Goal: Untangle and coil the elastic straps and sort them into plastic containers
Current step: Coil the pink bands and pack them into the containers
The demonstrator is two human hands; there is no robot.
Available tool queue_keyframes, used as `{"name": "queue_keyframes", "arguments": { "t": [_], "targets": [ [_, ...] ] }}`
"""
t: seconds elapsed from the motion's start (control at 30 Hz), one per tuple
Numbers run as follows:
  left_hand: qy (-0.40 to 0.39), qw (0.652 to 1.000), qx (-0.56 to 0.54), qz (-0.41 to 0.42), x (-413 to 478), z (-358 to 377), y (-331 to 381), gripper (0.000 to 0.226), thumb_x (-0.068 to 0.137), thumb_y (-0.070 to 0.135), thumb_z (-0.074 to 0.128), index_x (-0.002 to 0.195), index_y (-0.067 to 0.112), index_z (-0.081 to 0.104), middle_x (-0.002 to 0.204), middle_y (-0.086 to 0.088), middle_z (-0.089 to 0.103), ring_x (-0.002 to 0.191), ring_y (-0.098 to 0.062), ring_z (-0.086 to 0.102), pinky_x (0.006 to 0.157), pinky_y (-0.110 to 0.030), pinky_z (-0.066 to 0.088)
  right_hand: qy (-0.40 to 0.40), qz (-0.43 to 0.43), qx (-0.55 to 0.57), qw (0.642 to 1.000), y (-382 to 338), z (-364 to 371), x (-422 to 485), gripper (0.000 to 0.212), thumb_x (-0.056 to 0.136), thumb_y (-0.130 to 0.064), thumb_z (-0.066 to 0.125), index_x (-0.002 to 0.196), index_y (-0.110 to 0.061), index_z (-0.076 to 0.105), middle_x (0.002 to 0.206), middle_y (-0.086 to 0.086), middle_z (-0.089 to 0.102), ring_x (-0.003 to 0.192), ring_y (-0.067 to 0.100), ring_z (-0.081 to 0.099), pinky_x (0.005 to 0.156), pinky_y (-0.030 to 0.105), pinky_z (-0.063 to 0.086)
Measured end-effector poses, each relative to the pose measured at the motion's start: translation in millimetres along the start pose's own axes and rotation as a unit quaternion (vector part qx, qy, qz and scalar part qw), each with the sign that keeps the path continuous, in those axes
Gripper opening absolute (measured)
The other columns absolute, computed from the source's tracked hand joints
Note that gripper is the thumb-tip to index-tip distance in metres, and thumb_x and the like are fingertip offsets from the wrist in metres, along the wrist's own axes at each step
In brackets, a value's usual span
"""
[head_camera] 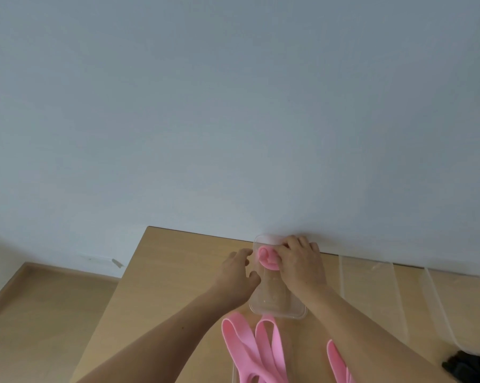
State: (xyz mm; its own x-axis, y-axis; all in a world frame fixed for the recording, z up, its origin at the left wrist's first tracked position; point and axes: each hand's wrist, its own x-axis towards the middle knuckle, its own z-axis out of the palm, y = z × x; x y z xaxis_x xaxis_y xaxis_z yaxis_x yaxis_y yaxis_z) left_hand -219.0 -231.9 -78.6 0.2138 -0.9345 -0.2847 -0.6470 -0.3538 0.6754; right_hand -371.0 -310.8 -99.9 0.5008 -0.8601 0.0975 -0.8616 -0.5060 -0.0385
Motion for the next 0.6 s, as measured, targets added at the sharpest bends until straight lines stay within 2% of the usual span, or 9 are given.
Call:
{"name": "queue_keyframes", "arguments": {
  "t": [0.07, 0.13, 0.3, 0.37, 0.43, 0.53, 0.6],
  "targets": [
    [0.001, 1.0, 0.009, 0.004, -2.1, -4.0, -1.1, 0.053, 0.093, 0.022, 0.054, 0.144, 0.016, 0.042, 0.133, -0.001, 0.051, 0.095, -0.009, 0.048, 0.084, -0.017, 0.036, -0.008, 0.005, 0.007, 1.0, -0.1, -2.5, 3.5, 0.016, 0.083, -0.026, 0.069, 0.099, -0.026, 0.07, 0.101, -0.003, 0.062, 0.098, 0.025, 0.054, 0.078, 0.036, 0.039],
    [-0.001, 1.0, 0.017, 0.006, -6.7, -8.5, -2.2, 0.051, 0.093, 0.023, 0.053, 0.143, 0.015, 0.045, 0.134, -0.001, 0.052, 0.101, -0.013, 0.054, 0.086, -0.018, 0.038, -0.022, 0.011, 0.03, 0.999, 0.5, -6.0, 3.7, 0.024, 0.092, -0.032, 0.055, 0.113, -0.028, 0.064, 0.115, -0.005, 0.057, 0.109, 0.022, 0.048, 0.085, 0.034, 0.035],
    [-0.023, 0.998, 0.058, 0.022, -29.0, -20.6, -10.0, 0.049, 0.095, 0.025, 0.051, 0.142, 0.014, 0.045, 0.139, -0.003, 0.049, 0.124, -0.02, 0.05, 0.103, -0.03, 0.041, -0.008, 0.027, 0.101, 0.994, -12.4, -35.3, -25.7, 0.03, 0.092, -0.032, 0.055, 0.119, -0.023, 0.064, 0.119, -0.002, 0.058, 0.112, 0.023, 0.049, 0.093, 0.035, 0.041],
    [-0.032, 0.996, 0.076, 0.038, -42.2, -24.9, -15.5, 0.051, 0.094, 0.026, 0.051, 0.143, 0.015, 0.044, 0.142, -0.003, 0.047, 0.129, -0.02, 0.045, 0.106, -0.033, 0.039, 0.027, 0.015, 0.139, 0.99, -23.4, -48.4, -53.2, 0.024, 0.091, -0.025, 0.06, 0.112, -0.017, 0.069, 0.111, 0.001, 0.062, 0.105, 0.025, 0.055, 0.09, 0.039, 0.046],
    [-0.043, 0.993, 0.09, 0.057, -57.1, -26.2, -24.1, 0.051, 0.094, 0.027, 0.052, 0.143, 0.018, 0.044, 0.144, -0.001, 0.046, 0.132, -0.019, 0.042, 0.107, -0.034, 0.038, 0.056, 0.019, 0.193, 0.979, -35.5, -53.2, -86.5, 0.014, 0.089, -0.017, 0.065, 0.101, -0.013, 0.071, 0.099, 0.003, 0.065, 0.091, 0.025, 0.059, 0.078, 0.039, 0.051],
    [-0.065, 0.989, 0.103, 0.088, -77.9, -22.4, -39.1, 0.049, 0.094, 0.026, 0.051, 0.142, 0.019, 0.046, 0.145, 0.0, 0.045, 0.132, -0.019, 0.041, 0.105, -0.03, 0.036, -0.026, 0.072, 0.255, 0.964, -51.9, -51.7, -130.6, 0.011, 0.093, -0.027, 0.057, 0.094, -0.021, 0.067, 0.087, -0.011, 0.059, 0.079, 0.012, 0.056, 0.069, 0.031, 0.045],
    [-0.087, 0.984, 0.106, 0.11, -89.0, -18.3, -46.9, 0.048, 0.093, 0.025, 0.05, 0.141, 0.02, 0.046, 0.144, -0.001, 0.046, 0.131, -0.019, 0.042, 0.104, -0.03, 0.037, -0.099, 0.104, 0.25, 0.957, -58.1, -44.1, -152.4, 0.015, 0.093, -0.037, 0.05, 0.087, -0.027, 0.059, 0.082, -0.016, 0.051, 0.072, 0.006, 0.05, 0.067, 0.025, 0.038]
  ]
}}
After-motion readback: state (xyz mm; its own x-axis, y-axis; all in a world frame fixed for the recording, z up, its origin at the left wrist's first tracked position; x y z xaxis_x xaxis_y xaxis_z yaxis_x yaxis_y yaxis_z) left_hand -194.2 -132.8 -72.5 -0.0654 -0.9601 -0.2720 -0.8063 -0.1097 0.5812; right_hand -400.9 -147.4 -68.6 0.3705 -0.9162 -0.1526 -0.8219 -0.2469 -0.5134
